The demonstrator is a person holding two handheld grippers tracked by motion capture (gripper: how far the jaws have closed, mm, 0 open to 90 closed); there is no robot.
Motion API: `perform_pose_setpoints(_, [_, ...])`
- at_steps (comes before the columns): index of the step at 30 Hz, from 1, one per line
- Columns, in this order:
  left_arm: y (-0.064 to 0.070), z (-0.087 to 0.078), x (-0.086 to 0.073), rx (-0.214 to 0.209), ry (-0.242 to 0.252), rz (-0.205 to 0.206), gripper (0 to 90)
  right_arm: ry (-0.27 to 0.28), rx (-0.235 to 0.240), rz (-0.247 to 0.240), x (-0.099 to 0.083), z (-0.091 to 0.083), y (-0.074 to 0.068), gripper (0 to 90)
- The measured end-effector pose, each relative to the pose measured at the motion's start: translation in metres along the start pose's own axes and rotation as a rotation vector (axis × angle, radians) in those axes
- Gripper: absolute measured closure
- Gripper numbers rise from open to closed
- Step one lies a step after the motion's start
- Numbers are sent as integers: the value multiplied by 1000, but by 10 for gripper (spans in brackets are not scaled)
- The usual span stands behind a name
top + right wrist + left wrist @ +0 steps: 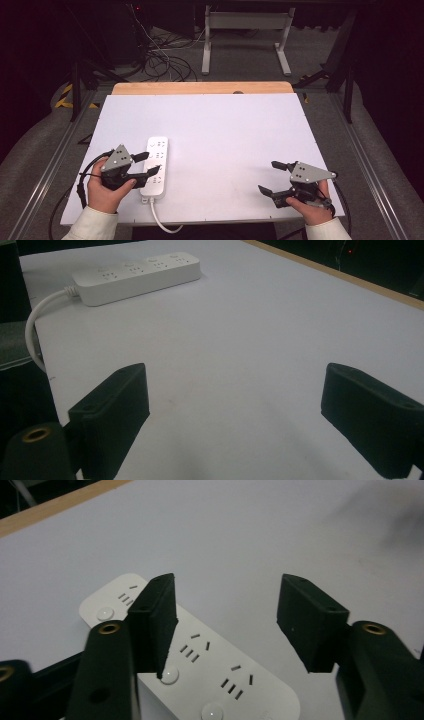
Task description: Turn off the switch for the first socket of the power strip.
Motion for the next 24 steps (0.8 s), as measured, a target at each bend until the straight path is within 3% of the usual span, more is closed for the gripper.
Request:
perform_pose_setpoints(8, [1,-1,4,-23,-72,0,746,-5,4,-3,-1,1,0,124])
perform_pose_setpoints(14, [0,-1,4,-58,-116,-28,886,-4,5,-2,-1,1,0,124])
perform_pose_setpoints(24, [-3,0,6,-42,-173,-21,900,-6,12,0,-1,1,0,123])
Point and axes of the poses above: each handheld gripper's, and its own axes: z roughly forward along the jaws, x roughly out of its top, y roughly to its right, the point moved 4 cm from there along z, roughly forward along the jaws, and after that the axes turned 13 degrees about -z, right-handed, at the moved point
